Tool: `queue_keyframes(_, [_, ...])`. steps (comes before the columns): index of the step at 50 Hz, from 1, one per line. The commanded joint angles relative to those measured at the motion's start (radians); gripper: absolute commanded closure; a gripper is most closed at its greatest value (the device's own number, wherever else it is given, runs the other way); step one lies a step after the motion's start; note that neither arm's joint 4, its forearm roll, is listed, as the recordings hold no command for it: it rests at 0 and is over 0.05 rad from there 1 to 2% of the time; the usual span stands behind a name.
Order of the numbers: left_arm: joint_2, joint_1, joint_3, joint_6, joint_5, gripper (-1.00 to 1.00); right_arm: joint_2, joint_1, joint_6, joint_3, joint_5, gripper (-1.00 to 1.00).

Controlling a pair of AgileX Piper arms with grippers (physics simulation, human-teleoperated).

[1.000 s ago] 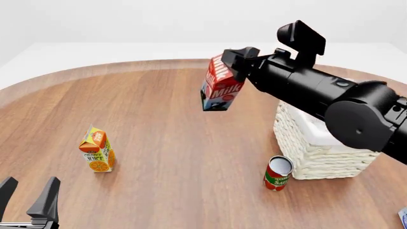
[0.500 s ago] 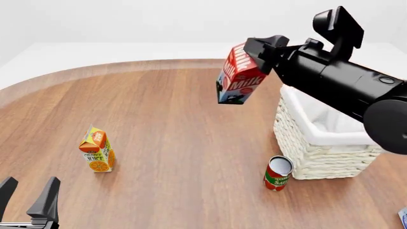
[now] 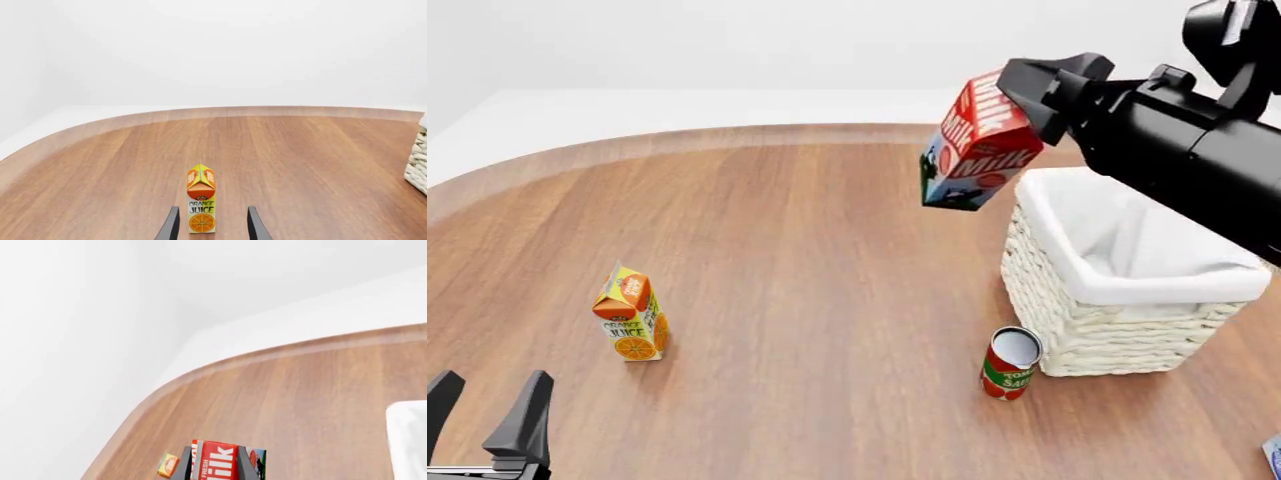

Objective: Pick the milk and place it in the basket.

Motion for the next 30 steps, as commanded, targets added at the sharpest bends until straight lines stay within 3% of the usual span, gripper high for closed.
queue_keyframes(1, [0.0, 0.0, 0.0, 0.0, 0.0, -1.0, -0.068, -0.026, 0.013, -0.007, 0.022, 1.0])
queue_keyframes(30, [0.0, 0.0, 0.0, 0.0, 0.0, -1.0, -0.203, -0.109, 0.028, 0.008, 0.105, 1.0])
